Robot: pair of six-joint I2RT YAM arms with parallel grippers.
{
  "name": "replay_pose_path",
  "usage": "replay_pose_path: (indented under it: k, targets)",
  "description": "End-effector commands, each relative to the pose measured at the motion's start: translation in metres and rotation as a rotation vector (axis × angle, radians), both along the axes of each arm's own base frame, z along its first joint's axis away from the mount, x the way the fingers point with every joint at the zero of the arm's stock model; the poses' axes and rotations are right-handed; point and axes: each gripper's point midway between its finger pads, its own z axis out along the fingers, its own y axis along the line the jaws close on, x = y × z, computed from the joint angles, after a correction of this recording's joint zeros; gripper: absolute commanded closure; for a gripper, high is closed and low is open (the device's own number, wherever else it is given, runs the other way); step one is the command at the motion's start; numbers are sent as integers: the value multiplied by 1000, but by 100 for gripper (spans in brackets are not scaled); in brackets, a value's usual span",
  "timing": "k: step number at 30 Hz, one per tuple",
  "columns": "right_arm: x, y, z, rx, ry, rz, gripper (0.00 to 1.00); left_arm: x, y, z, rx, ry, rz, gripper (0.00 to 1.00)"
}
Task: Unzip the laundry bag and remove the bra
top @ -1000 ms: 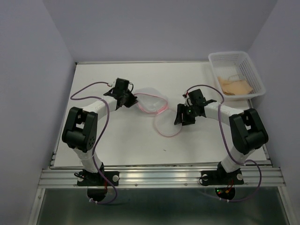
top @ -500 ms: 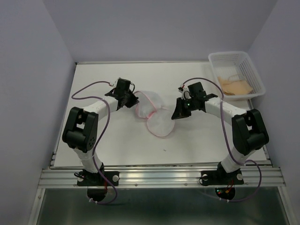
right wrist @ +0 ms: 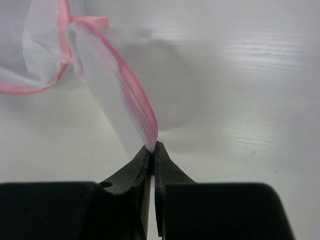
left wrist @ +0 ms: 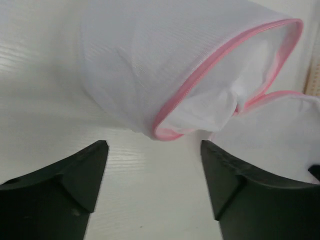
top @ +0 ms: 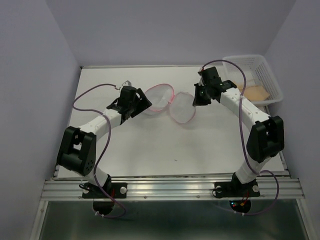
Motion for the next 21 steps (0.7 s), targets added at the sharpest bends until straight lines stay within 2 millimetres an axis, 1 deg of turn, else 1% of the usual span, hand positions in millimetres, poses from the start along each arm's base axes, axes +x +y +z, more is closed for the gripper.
replay_pose_path:
  k: [1,2,3,5,6,7,8,9,10,11,12,13,14,16,17,19,20,21]
  targets:
    - [32,-53,27,-280,-114,-163,93,-15,-16,27,-2,-128,-165,1]
    - [37,-55,40,-306,-140,-142,93,-18,-19,30,-9,-149,-196,1]
    - [36,-60,35,-341,-127,-143,94,-21,-20,30,-10,-150,-219,1]
    - [44,-67,44,-401,-140,-133,94,-24,-23,34,-16,-164,-247,1]
    - [49,-77,49,-456,-157,-158,93,-26,-23,33,-21,-162,-247,1]
    - [56,-85,55,-518,-177,-149,93,-27,-26,39,-31,-186,-268,1]
    - [60,-84,57,-526,-180,-139,93,-28,-27,44,-42,-197,-274,1]
    - [66,-93,64,-583,-199,-161,93,-29,-28,46,-51,-205,-275,1]
    - [73,-96,82,-609,-223,-170,93,-29,-29,53,-59,-227,-283,1]
    - [82,-98,75,-657,-201,-164,93,-28,-29,57,-62,-241,-281,1]
    - [88,-108,82,-722,-211,-192,93,-27,-28,59,-58,-246,-277,1]
    - [89,-113,84,-766,-192,-186,93,-26,-26,59,-51,-250,-270,1]
    - [102,-119,96,-826,-219,-220,93,-25,-26,60,-50,-244,-262,1]
    - [107,-129,103,-902,-219,-250,92,-24,-25,58,-47,-237,-257,1]
    - [111,-140,116,-978,-244,-282,92,-24,-24,56,-46,-225,-249,1]
    - [119,-144,121,-1018,-276,-307,92,-22,-20,54,-49,-216,-228,1]
    - [122,-144,123,-1044,-284,-264,94,-21,-17,52,-48,-208,-211,1]
    - [124,-138,108,-1030,-272,-186,94,-18,-14,53,-51,-208,-201,1]
